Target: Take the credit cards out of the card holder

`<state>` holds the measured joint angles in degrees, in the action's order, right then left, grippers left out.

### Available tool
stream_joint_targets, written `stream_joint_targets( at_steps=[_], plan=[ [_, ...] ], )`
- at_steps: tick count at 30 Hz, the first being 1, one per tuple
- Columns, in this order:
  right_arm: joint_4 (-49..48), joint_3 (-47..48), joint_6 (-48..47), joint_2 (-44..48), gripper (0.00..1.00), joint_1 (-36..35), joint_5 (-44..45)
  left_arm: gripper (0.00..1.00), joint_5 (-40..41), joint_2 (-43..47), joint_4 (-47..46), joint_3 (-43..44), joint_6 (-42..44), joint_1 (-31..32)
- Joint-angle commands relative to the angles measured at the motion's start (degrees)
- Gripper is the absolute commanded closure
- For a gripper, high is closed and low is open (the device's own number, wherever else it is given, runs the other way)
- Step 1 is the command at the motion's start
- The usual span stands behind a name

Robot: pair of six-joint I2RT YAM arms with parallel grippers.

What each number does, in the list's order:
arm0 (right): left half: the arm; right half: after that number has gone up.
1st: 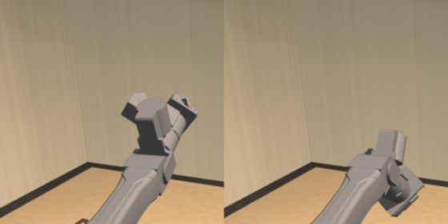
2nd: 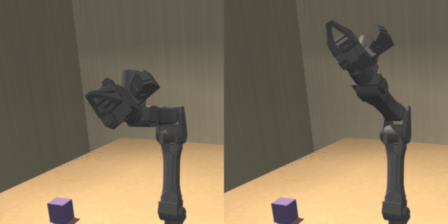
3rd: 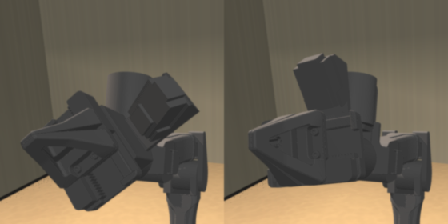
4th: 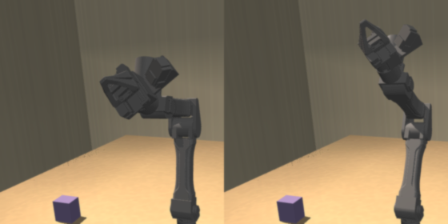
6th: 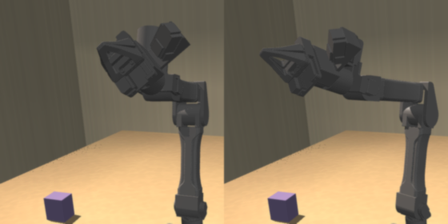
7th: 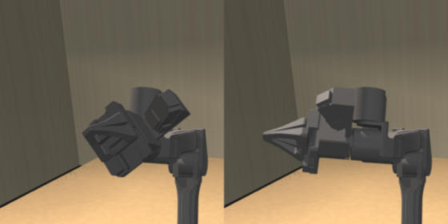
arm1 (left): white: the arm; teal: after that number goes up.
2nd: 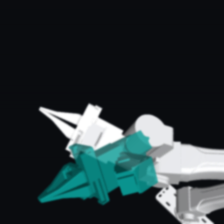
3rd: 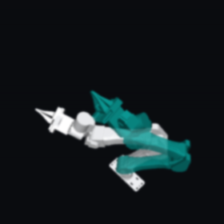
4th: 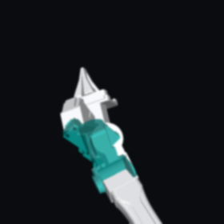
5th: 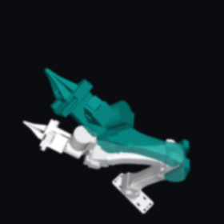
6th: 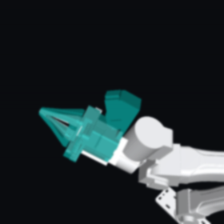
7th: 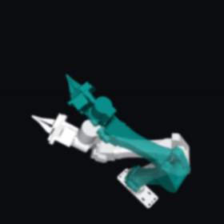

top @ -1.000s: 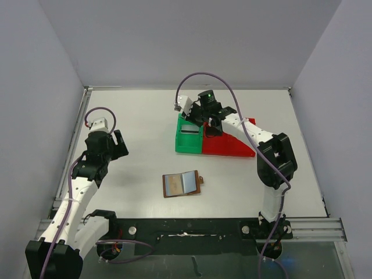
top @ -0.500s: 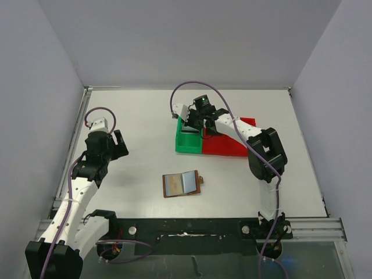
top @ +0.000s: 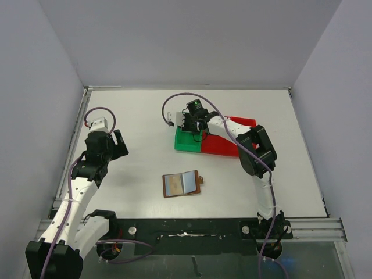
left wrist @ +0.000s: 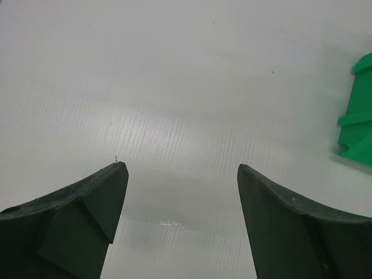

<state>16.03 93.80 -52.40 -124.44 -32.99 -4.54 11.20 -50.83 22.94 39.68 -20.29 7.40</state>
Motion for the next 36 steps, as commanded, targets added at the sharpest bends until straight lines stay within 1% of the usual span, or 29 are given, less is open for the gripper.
stream_joint_targets(
  at_steps=[1,3,6,8,11,14,21,27,29,32,36],
  plan=[
    [-2.72,-0.23,-3.37,1.01,0.8,-0.01,-1.7,0.23,0.41,0.39,-2.76,0.58,0.78,-0.29],
    [-1.53,0.06,-3.47,1.09,0.77,-0.23,-2.62,0.23,0.11,0.97,-3.06,0.45,0.6,-0.29],
    [-0.72,-0.33,-2.63,1.44,0.68,0.15,-3.98,0.23,-0.13,1.05,-3.23,0.37,0.69,-0.36],
    [-0.55,-0.27,-2.29,1.25,0.65,0.24,-4.12,0.23,0.24,0.92,-3.02,0.47,0.61,-0.37],
    [0.01,-0.27,-1.56,1.47,0.57,0.51,-5.41,0.23,-0.79,0.54,-3.3,0.46,0.82,-0.56],
    [-0.06,-0.34,-0.94,1.74,0.54,0.78,-6.28,0.23,-0.12,0.83,-3.0,0.52,0.74,-0.8],
    [0.79,0.53,1.29,2.9,0.5,1.52,-8.7,0.23,-1.36,0.71,-3.35,0.61,0.78,-1.47],
    [-1.0,1.12,4.7,4.21,0.46,1.97,-11.13,0.23,-1.68,1.38,-3.51,0.31,0.78,-1.77],
    [-1.7,1.39,6.99,4.88,0.46,2.05,-11.04,0.23,-1.8,1.35,-3.42,0.41,0.78,-1.86],
    [-4.65,1.1,13.02,7.94,0.47,2.34,-12.18,0.23,-1.92,1.6,-3.45,0.39,0.7,-1.99],
    [-13.53,-4.24,25.13,15.99,0.45,2.49,-11.51,0.23,-2.72,2.21,-3.67,0.29,0.56,-2.51]
  ],
)
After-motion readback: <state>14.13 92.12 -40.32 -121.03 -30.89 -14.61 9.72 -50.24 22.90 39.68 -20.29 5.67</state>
